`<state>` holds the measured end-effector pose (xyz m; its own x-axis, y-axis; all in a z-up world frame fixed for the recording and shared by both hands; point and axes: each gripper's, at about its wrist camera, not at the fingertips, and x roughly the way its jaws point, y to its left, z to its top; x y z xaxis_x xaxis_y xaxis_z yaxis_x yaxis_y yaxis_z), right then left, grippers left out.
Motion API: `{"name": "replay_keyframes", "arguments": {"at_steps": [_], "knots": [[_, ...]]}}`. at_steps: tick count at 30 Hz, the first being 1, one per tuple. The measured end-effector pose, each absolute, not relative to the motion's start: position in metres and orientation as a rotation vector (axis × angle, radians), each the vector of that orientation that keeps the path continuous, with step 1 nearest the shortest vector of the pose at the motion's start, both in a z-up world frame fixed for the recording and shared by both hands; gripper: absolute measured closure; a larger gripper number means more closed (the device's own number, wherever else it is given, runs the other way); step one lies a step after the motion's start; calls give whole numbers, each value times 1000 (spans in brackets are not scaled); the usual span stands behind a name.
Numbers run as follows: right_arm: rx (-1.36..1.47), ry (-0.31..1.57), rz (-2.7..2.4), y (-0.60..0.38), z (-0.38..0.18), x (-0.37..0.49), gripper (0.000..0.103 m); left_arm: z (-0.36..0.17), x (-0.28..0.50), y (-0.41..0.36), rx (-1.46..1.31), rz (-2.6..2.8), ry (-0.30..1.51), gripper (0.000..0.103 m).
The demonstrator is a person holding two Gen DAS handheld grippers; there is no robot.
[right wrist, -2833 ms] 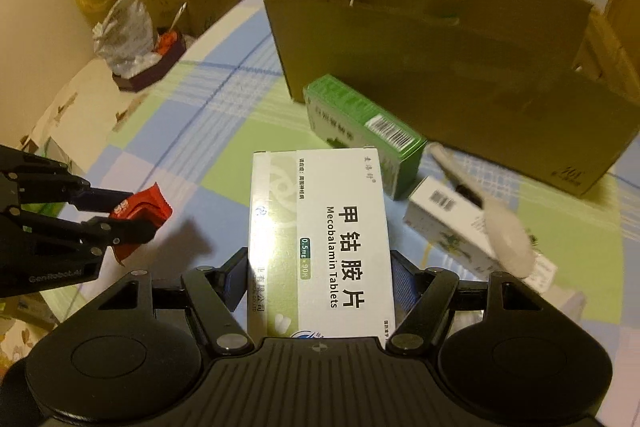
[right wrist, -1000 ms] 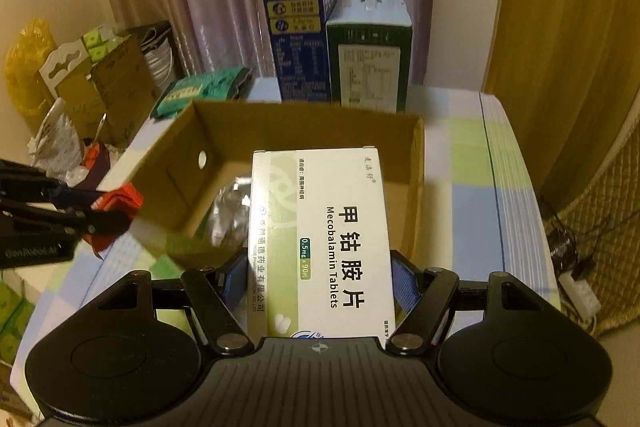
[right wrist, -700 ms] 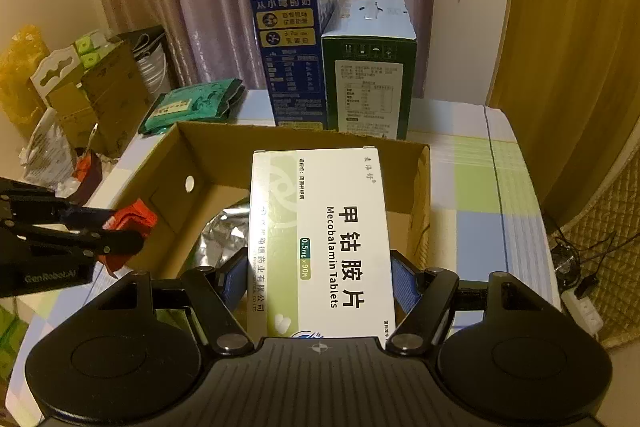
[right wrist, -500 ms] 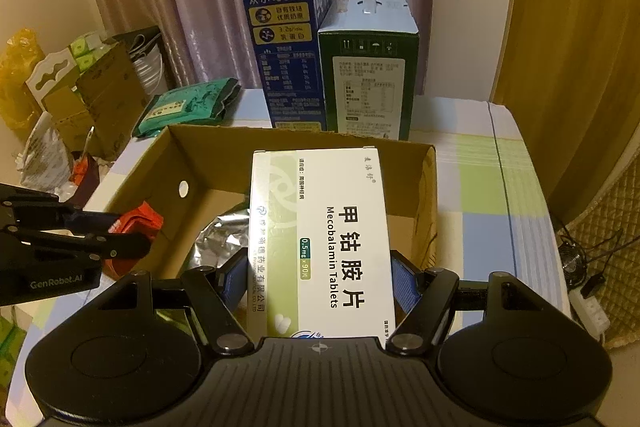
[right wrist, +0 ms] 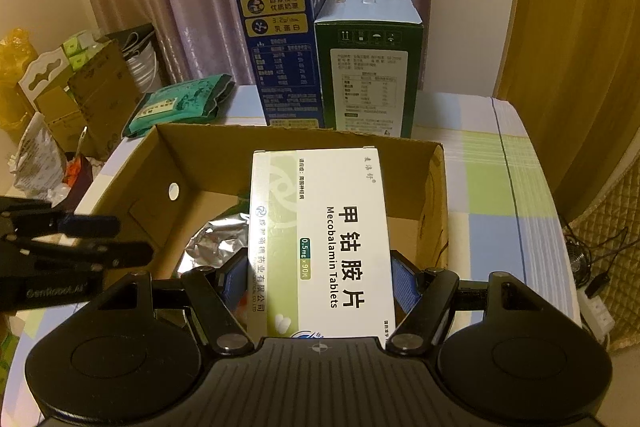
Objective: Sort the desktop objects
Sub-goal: 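Drop the red packet and white medicine box into the box, opening both grippers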
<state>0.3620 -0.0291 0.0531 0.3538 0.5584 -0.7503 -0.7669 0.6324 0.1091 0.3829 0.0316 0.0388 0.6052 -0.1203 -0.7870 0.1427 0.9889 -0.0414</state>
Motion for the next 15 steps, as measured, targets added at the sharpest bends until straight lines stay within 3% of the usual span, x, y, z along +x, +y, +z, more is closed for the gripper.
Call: {"name": "replay_keyframes", "arguments": {"at_steps": [6, 9, 15], "knots": [[-262, 827, 864, -28, 53, 364, 35, 41, 376, 37, 30, -145, 900, 62], [-230, 824, 878, -30, 53, 368, 22, 44, 369, 37, 29, -147, 893, 54], [-224, 800, 874, -46, 57, 364, 18, 51, 346, 37, 21, -149, 876, 49]]}}
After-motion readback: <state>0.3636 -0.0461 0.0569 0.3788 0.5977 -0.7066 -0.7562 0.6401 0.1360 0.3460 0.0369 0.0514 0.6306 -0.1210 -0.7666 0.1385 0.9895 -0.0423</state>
